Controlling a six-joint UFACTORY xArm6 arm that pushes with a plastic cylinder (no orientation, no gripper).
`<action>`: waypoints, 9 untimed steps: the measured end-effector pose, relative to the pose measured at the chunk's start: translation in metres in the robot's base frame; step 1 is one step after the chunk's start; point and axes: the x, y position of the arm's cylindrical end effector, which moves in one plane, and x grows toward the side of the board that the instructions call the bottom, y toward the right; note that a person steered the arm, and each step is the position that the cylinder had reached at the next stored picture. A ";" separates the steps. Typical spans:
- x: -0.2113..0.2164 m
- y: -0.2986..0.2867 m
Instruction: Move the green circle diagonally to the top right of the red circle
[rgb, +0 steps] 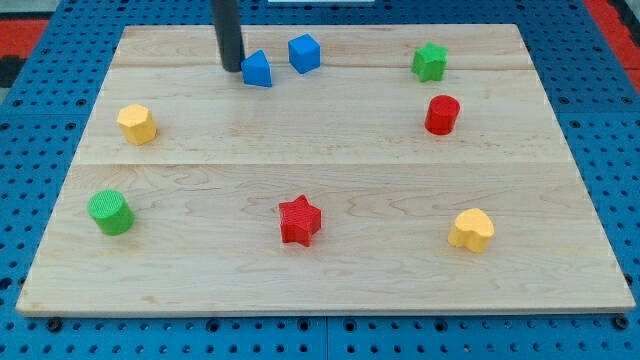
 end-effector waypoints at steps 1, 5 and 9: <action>0.029 0.009; 0.018 0.120; 0.053 0.164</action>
